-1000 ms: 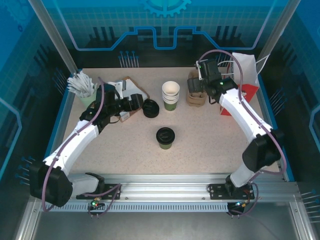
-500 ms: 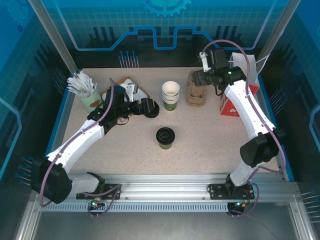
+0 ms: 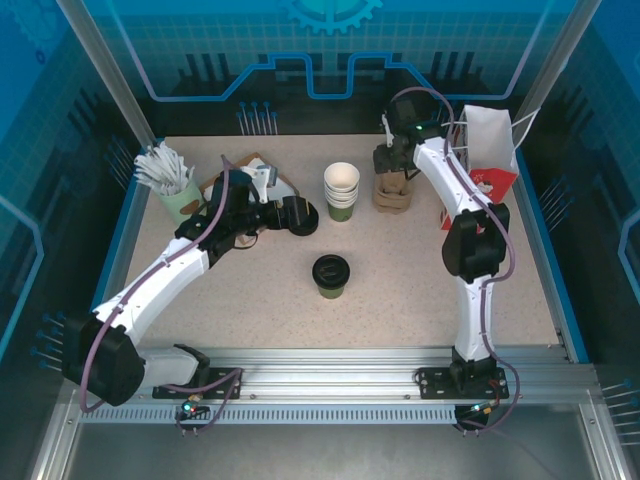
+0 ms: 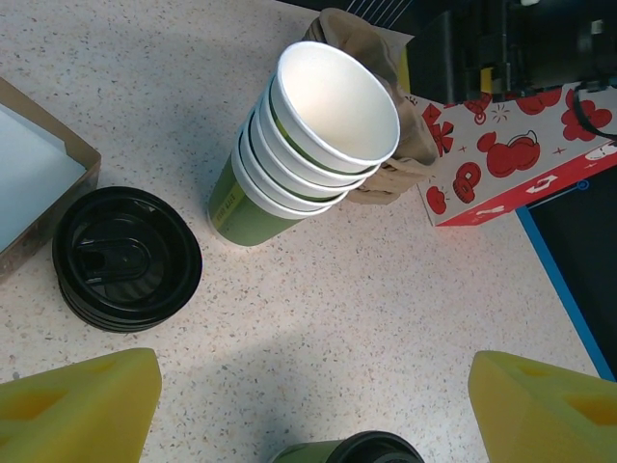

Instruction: Pack the takeout coffee

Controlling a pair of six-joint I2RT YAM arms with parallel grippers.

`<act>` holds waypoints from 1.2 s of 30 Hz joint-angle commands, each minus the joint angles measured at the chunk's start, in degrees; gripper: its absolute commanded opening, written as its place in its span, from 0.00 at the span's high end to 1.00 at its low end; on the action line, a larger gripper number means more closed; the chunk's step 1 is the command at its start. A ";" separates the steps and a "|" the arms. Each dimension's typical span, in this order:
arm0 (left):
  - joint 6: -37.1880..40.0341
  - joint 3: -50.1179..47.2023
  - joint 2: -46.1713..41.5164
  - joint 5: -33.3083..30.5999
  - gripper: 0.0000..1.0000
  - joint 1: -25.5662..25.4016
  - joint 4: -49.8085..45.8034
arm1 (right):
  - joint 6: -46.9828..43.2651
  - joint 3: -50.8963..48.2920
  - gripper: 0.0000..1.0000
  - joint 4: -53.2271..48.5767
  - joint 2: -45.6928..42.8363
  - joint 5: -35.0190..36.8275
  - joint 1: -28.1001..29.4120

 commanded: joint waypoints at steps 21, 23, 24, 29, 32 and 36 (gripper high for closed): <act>0.81 0.39 -0.30 -0.08 0.16 -0.68 -0.45 | 4.86 6.74 0.50 -1.94 9.32 -3.34 -4.08; 0.83 0.43 -0.30 -0.14 0.16 -0.64 -0.45 | 5.00 6.97 0.51 -1.91 9.72 -3.69 -4.19; 0.81 0.42 -0.30 -0.13 0.16 -0.62 -0.49 | 5.03 7.04 0.51 -1.77 9.94 -3.92 -4.18; 0.78 0.32 -0.48 -0.13 0.16 -0.69 -0.68 | 5.21 7.98 0.51 -2.03 10.82 -4.32 -4.23; 0.77 0.25 -0.56 -0.13 0.16 -0.63 -0.62 | 5.04 8.24 0.52 -2.10 11.27 -4.25 -4.32; 0.84 0.08 -0.57 -0.15 0.16 -0.66 -0.63 | 4.75 8.71 0.53 -2.30 11.71 -4.16 -4.43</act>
